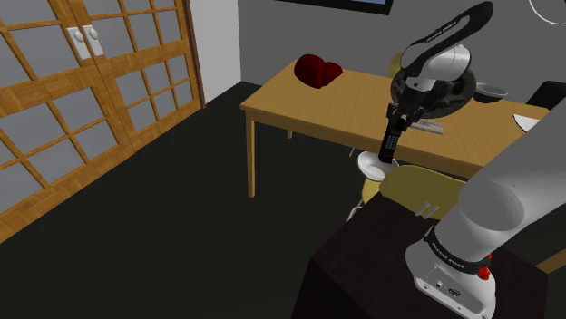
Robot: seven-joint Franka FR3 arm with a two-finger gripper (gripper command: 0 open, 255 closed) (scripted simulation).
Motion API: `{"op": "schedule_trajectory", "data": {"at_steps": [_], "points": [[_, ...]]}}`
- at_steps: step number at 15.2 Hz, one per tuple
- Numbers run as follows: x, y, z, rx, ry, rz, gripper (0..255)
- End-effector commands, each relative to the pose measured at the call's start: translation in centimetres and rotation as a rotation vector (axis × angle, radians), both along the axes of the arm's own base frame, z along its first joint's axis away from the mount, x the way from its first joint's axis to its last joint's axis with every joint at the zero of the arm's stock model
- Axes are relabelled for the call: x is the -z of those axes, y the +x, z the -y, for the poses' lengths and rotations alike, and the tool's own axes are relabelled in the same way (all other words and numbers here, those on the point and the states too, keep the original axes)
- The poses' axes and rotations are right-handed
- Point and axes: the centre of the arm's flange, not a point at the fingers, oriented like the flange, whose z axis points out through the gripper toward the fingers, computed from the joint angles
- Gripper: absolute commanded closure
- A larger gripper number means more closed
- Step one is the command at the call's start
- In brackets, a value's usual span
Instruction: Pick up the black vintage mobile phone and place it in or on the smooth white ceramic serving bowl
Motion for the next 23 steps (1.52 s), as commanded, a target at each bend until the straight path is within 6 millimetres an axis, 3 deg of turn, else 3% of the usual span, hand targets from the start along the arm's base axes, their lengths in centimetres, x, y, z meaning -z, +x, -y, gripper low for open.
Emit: {"op": "schedule_trajectory", "data": {"at_steps": [1,9,17,18,23], "points": [[1.1,0.0,0.0,0.000,-0.001,0.001,255],[5.4,0.0,0.0,0.000,-0.001,0.001,255],[5.4,0.0,0.0,0.000,-0.001,0.001,255],[5.3,0.0,0.0,0.001,-0.001,0.001,0],[5.4,0.0,0.0,0.000,-0.001,0.001,0]]}}
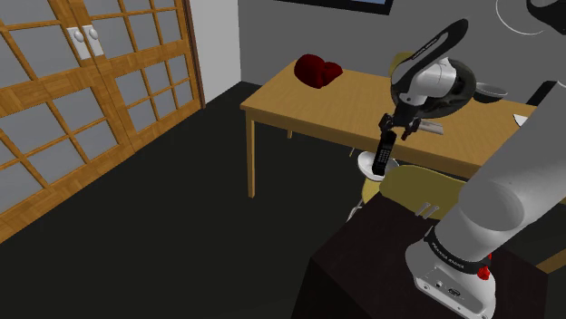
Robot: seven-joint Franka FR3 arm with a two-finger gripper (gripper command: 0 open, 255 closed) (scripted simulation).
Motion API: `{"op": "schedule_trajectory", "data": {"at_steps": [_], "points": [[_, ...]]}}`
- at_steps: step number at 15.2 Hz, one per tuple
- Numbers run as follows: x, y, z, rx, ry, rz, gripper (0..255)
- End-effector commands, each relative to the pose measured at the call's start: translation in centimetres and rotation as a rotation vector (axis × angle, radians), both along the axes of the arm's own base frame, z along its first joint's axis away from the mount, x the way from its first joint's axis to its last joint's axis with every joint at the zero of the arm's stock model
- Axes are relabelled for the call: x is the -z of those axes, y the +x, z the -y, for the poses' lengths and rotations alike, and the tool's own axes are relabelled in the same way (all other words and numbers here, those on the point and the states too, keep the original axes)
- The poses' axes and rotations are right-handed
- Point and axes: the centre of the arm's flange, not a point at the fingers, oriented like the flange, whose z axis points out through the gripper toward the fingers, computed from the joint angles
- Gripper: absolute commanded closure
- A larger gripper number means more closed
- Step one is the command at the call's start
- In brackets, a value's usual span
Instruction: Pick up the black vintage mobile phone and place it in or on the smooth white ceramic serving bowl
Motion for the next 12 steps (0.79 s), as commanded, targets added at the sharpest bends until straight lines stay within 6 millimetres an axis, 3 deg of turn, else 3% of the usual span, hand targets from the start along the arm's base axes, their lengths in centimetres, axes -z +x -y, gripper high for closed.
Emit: {"op": "schedule_trajectory", "data": {"at_steps": [1,4,12], "points": [[-1.3,0.0,0.1,0.000,0.000,0.000,0],[-5.0,0.0,0.3,0.000,0.000,0.000,0],[-5.0,0.0,0.3,0.000,0.000,0.000,0]]}}
